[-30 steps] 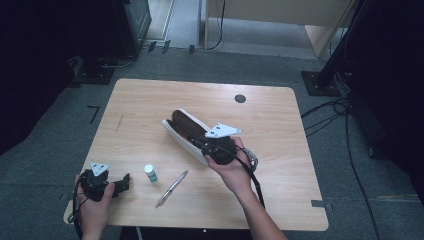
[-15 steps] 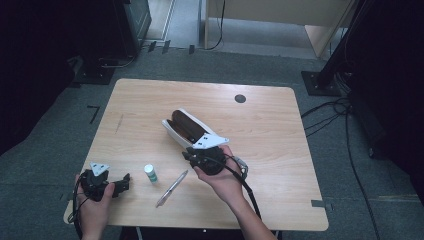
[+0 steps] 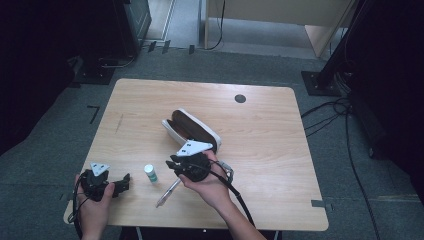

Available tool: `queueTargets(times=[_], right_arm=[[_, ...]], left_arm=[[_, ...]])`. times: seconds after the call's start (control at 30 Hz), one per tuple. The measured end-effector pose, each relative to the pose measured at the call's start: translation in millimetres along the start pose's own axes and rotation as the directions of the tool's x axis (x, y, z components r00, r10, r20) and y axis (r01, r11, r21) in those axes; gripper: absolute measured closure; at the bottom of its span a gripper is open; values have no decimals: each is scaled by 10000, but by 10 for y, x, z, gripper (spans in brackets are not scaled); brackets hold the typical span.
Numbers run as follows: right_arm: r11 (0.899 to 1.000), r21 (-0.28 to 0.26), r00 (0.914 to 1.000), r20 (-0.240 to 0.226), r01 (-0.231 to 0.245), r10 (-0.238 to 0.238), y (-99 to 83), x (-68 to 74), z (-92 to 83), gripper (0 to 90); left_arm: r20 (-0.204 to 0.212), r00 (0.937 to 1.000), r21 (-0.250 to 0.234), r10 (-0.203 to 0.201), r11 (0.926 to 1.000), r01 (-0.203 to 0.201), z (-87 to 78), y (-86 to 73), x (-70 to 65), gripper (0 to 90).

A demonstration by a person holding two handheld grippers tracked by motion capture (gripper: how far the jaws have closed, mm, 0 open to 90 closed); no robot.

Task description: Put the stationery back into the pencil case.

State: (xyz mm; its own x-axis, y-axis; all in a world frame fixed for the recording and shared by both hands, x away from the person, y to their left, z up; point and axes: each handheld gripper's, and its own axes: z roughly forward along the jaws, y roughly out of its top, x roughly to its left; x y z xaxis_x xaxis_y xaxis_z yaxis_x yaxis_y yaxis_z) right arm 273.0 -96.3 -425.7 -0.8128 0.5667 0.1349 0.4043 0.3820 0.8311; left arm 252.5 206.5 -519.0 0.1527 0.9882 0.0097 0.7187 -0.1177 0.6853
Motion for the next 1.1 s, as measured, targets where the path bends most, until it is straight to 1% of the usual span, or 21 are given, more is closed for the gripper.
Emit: queueTargets(times=[0.1, 0.43, 0.47, 0.5, 0.63, 0.7, 0.73, 0.8, 0.93, 1.1], right_arm=[[9999, -40, 9998, -188, 102, -103, 16, 48, 45, 714], [9998, 43, 9979, -613, 208, -205, 50, 177, 213, 677], [9998, 85, 9979, -623, 152, -146, 50, 189, 228, 667], [9998, 83, 9979, -627, 161, -156, 49, 195, 241, 652], [9997, 175, 9987, -481, 189, -181, 40, 227, 314, 521], [9995, 155, 9994, -217, 277, -274, 34, 252, 349, 458], [9994, 159, 9994, -136, 309, -306, 33, 261, 363, 448], [9995, 132, 9995, -88, 298, -297, 34, 281, 396, 447], [9993, 222, 9991, -276, 315, -309, 30, 307, 464, 472], [9990, 311, 9993, -191, 330, -325, 11, 329, 541, 506]], left_arm=[[1, 10000, -4, 1, 10000, -1, 0, 0, 0, 0], [13, 10000, -3, 4, 10000, -4, 0, 0, -1, 0], [14, 10000, -3, 5, 10000, -5, 0, 0, -1, 0], [15, 10000, -3, 8, 10000, -8, 0, 0, -1, 0], [19, 10000, -4, 8, 10000, -8, 0, 0, -2, 0], [16, 10000, -4, 7, 10000, -7, 0, 0, -2, 0], [17, 10000, -3, 9, 10000, -9, 0, 0, -2, 0], [17, 10000, -4, 7, 10000, -7, 0, 0, -2, 0], [17, 10000, -2, 11, 10000, -11, 0, 0, -2, 0], [17, 10000, -4, 10, 10000, -10, 0, 0, -2, 0]])
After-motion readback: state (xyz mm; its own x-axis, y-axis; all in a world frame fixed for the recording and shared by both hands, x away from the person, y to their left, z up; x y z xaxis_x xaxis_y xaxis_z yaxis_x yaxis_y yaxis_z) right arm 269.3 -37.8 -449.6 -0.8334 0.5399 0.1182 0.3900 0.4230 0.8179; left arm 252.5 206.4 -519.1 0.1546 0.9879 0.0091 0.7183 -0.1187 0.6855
